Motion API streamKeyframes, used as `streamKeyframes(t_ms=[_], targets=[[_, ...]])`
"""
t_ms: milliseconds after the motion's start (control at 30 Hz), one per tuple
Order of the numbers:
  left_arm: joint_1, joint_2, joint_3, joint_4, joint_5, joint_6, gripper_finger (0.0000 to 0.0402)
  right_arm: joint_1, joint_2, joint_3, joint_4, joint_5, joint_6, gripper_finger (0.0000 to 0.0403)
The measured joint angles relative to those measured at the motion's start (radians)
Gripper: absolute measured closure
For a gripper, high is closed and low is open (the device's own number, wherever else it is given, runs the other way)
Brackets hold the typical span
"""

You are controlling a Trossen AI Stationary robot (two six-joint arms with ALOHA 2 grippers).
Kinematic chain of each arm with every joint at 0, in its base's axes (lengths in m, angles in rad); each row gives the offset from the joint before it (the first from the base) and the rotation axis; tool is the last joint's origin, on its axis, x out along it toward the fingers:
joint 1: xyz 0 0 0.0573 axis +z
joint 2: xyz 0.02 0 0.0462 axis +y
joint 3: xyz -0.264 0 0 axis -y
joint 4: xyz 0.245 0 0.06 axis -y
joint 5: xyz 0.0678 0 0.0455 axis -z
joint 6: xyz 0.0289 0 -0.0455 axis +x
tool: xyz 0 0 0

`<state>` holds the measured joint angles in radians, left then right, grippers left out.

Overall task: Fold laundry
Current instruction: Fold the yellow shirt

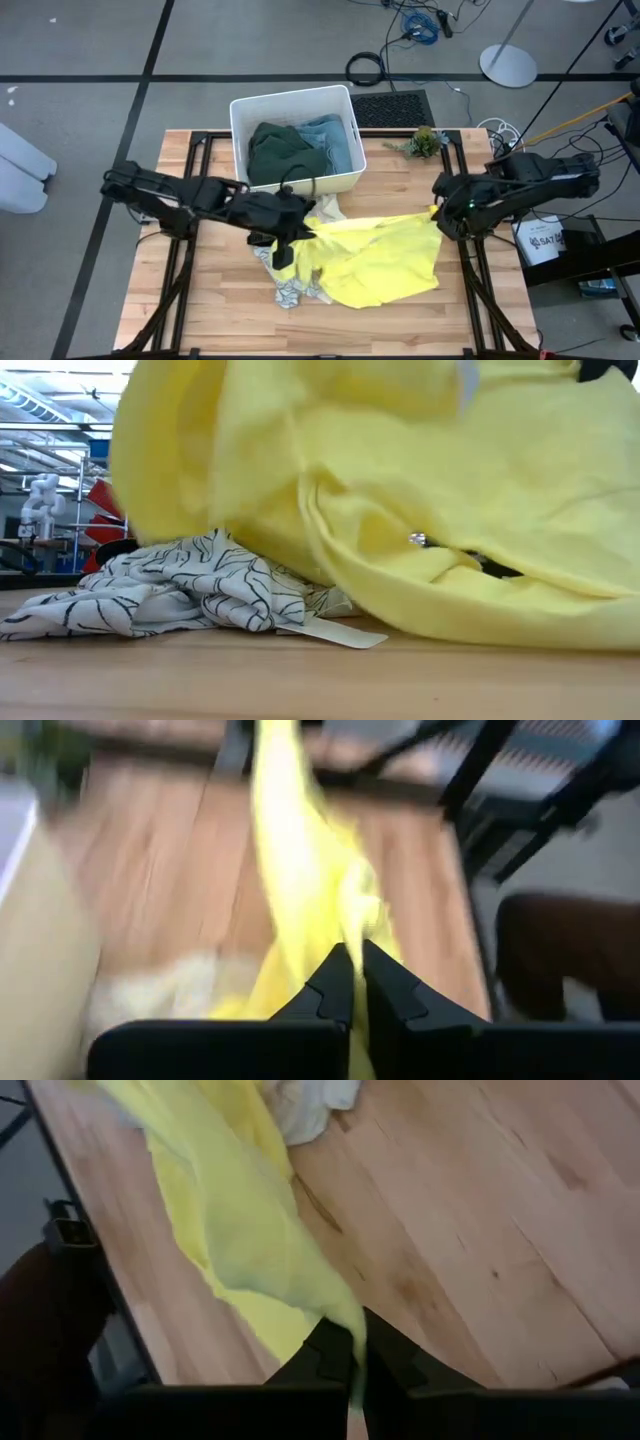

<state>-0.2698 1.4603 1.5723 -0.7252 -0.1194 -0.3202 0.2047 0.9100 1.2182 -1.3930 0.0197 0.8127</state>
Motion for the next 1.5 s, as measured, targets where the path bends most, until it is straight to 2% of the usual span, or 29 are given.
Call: streamKeyframes(t_ms=[100,300,433,633,833,1000,1133,1300,1367,1500], targets=[[0.014,0.034,-0.025,-0.078,0.033,-0.035,0.0390,0.000,0.012,-0.026,0.007,0.028,-0.006,0.0403],[0.023,0.161,-0.049,-0.067,0.032,0.141,0.0377,-0.002,0.034,-0.135,0.029,0.032,-0.024,0.0403],[0.021,0.279,-0.050,-0.083,0.032,0.270,0.0333,-0.016,0.032,-0.251,0.032,0.024,0.027,0.0403],[0.036,0.394,-0.051,-0.188,0.033,0.248,0.0269,-0.095,0.025,-0.409,0.031,0.000,0.118,0.0403],[0.047,0.367,-0.050,-0.227,0.032,0.220,0.0257,-0.223,0.004,-0.424,0.060,0.008,0.014,0.0403],[0.041,0.263,-0.030,-0.230,-0.160,0.182,0.0256,-0.381,-0.016,-0.424,0.066,0.008,-0.110,0.0403],[0.037,0.173,-0.026,-0.117,-0.183,0.198,0.0256,-0.484,-0.015,-0.424,0.076,0.000,-0.216,0.0403],[0.003,0.191,-0.026,0.115,0.065,0.203,0.0256,-0.571,-0.014,-0.424,0.121,-0.054,-0.326,0.0403],[-0.015,0.223,-0.026,0.197,0.121,0.204,0.0256,-0.591,-0.014,-0.424,0.143,-0.071,-0.355,0.0403],[-0.035,0.308,-0.026,0.300,0.089,0.204,0.0256,-0.608,-0.013,-0.424,0.174,-0.089,-0.388,0.0403]])
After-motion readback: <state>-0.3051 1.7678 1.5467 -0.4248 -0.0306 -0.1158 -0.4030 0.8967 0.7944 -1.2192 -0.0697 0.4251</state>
